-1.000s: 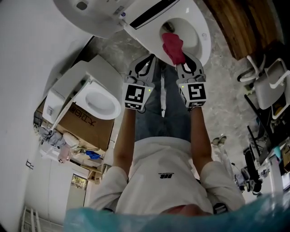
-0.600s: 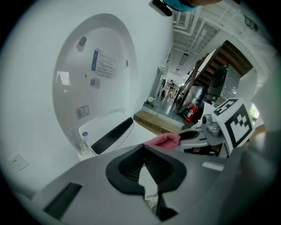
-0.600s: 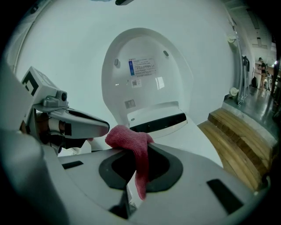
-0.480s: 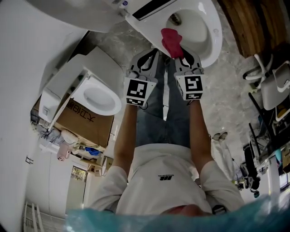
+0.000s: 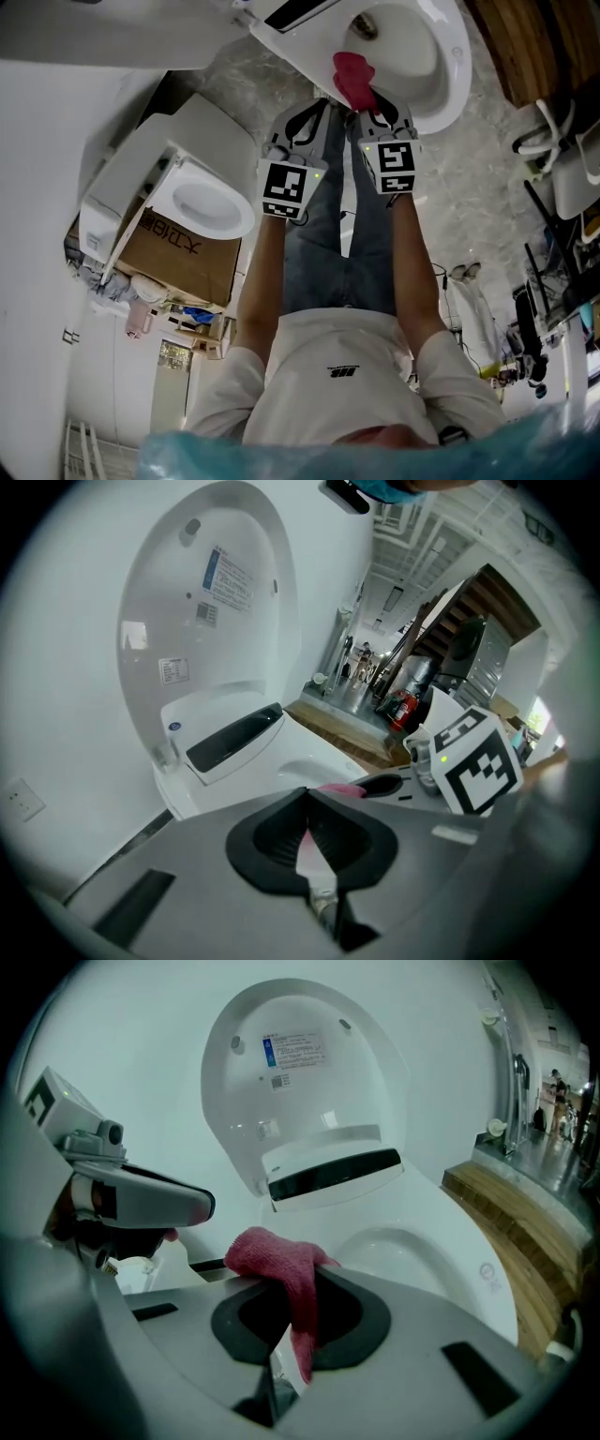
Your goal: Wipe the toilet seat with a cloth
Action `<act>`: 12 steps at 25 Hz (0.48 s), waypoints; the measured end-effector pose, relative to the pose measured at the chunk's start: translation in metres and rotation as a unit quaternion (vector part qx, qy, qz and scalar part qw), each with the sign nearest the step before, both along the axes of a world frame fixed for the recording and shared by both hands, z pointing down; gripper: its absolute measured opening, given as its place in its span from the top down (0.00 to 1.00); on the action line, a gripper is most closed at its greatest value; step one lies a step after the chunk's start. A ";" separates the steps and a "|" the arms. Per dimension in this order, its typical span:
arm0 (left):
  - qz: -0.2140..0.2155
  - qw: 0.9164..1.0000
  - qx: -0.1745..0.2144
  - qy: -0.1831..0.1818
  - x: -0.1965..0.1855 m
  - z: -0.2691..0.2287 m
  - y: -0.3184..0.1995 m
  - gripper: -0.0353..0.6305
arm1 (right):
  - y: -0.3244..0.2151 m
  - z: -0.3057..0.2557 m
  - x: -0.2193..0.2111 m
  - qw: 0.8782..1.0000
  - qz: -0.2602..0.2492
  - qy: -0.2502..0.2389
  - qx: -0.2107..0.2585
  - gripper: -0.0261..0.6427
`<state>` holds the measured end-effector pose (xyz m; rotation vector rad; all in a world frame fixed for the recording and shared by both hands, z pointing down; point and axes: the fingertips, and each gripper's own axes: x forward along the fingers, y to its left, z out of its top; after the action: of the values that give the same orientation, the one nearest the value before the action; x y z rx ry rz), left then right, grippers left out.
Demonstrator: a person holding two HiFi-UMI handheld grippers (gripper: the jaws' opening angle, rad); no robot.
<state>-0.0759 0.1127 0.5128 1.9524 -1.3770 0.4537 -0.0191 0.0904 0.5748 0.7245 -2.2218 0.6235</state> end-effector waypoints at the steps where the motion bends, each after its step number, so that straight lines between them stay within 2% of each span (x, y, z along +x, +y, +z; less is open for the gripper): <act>1: 0.001 1.000 -0.002 0.000 0.000 0.002 0.001 0.93 | 0.003 0.005 -0.001 1.000 -0.003 0.003 -0.005 0.93; 4: 0.005 1.000 -0.006 0.001 0.001 0.008 0.003 0.93 | 0.011 0.019 -0.002 1.000 -0.010 0.008 -0.018 0.93; 12: 0.018 1.000 -0.025 0.004 0.007 0.021 0.008 0.93 | 0.026 0.052 -0.001 0.997 0.018 0.005 -0.074 0.93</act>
<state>-0.0693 0.1209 0.5340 1.9395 -1.3137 0.4916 -0.0206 0.1161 0.6271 0.6904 -2.1319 0.7911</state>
